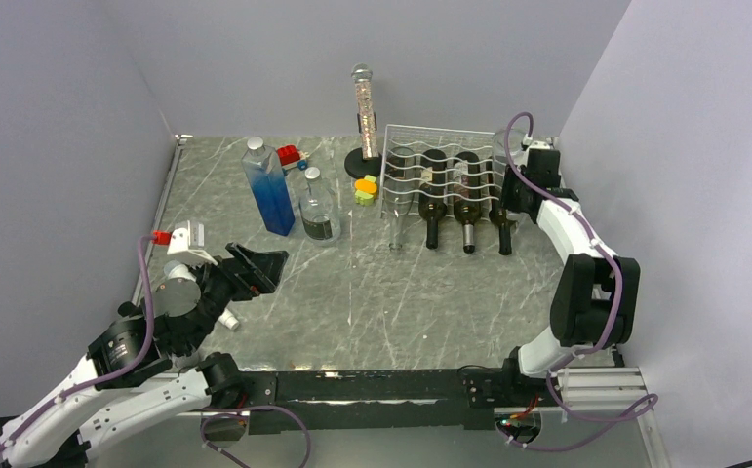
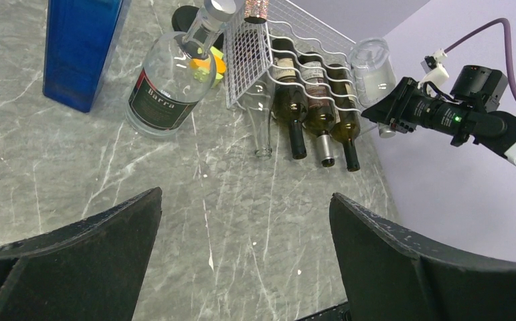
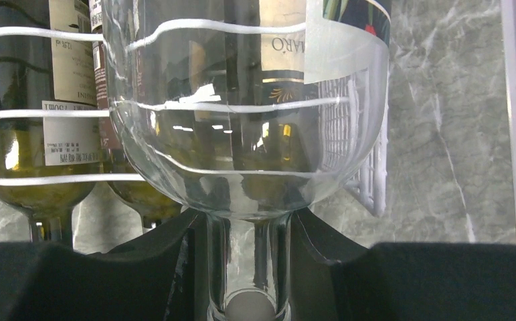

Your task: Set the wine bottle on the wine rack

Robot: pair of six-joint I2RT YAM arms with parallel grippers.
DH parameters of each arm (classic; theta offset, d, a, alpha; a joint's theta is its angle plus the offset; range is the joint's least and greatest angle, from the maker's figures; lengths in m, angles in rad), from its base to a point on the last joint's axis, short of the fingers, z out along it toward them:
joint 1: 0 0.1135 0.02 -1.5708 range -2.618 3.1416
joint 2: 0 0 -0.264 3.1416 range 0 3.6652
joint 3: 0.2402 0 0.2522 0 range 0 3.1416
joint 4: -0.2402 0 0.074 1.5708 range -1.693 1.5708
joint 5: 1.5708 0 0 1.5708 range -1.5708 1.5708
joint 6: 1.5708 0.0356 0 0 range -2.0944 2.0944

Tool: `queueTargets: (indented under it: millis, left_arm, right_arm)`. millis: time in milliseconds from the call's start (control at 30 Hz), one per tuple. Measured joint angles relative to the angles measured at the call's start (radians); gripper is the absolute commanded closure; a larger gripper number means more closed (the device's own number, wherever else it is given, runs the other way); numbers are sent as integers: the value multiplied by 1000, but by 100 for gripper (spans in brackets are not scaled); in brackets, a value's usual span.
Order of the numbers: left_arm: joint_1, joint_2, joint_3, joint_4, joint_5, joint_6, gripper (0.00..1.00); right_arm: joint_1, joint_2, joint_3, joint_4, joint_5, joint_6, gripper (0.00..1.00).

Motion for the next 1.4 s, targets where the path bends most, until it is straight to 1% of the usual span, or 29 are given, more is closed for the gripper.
queueTargets:
  millis: [233,267,300,400,433,533,600,667,800,933,1033,1133,1267,1300,1400]
  left_arm:
    - [0,-4,0,-3,-1,7,1]
    - [0,-6,0,-3,-1,7,1]
    - [0,-9,0,-4,-1,7,1]
    - [0,-19,-3,-3,-3,7,1]
    - [0,-21,-6,-3,-5,7,1]
    - [0,-21,-11,-4,-6,8,1]
    - [0,-20,-11,-3,-6,8,1]
    - [0,-19,-11,-3,-7,9,1]
    - [0,-10,-11,-4,-8,16,1]
    - [0,-6,8,-16,-12,20,1]
    - [0,-15,26,-18,-20,27,1]
    - [0,-32,34,-19,-29,33,1]
    - [0,-43,44,-23,-28,42,1]
    - [0,-43,47,-23,-28,44,1]
    - [0,-42,56,-26,-28,51,1]
  right_arm:
    - [-28,77,74,-2,-53,1,100]
    - [-28,84,80,-6,-58,-3,98]
    - [-29,87,89,-14,-59,-4,93]
    - [-31,92,103,-34,-59,-8,67]
    - [-31,92,107,-39,-58,-8,55]
    - [-31,92,107,-30,-52,-3,31]
    - [-31,90,108,-15,-35,-5,18]
    - [-32,80,108,-13,-37,11,11]
    - [-21,23,109,19,-5,11,6]
    - [-34,-60,134,36,34,8,5]
    - [-35,-111,149,46,19,10,5]
    - [-33,-155,150,53,-68,19,5]
    - [-2,-192,149,84,-288,43,5]
    - [24,-198,149,90,-345,45,5]
    - [132,-201,160,76,-429,37,6]
